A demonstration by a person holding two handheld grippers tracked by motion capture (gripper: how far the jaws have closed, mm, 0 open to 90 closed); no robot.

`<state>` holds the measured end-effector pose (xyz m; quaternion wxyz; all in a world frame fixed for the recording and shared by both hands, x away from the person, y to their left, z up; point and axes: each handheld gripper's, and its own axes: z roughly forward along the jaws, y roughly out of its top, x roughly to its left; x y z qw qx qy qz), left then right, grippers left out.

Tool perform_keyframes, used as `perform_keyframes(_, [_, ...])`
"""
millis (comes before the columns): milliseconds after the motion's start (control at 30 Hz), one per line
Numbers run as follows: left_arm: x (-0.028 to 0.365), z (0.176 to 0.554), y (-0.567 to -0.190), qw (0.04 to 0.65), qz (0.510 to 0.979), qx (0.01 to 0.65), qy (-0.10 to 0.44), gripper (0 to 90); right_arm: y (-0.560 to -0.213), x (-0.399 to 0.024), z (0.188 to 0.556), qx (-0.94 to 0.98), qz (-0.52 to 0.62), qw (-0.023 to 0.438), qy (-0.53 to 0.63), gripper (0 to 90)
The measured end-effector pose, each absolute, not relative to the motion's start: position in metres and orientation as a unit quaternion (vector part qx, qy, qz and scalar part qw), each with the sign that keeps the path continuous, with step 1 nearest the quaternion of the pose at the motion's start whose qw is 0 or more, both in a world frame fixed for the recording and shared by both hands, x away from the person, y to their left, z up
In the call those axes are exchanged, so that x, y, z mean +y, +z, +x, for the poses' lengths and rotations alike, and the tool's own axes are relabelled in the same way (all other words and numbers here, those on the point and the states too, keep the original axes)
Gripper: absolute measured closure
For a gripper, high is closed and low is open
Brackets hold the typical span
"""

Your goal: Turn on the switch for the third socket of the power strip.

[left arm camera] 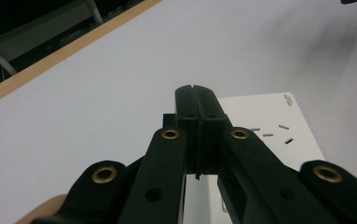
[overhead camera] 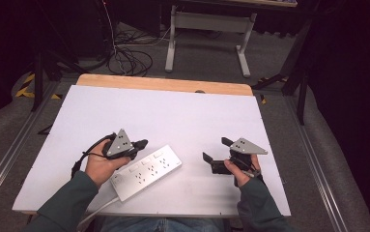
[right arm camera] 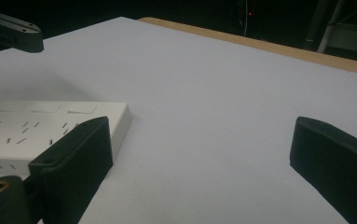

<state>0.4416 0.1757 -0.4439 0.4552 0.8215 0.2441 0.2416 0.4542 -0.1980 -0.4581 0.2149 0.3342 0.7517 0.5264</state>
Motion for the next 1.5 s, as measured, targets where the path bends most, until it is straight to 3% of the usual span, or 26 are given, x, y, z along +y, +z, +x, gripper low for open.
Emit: perform_keyframes(1500, [0.139, 0.462, -0.459, 0.357, 0.894, 0.169, 0.213, 90.0, -0.458, -0.196, 0.452, 0.756, 0.328, 0.214, 0.524, 6.3])
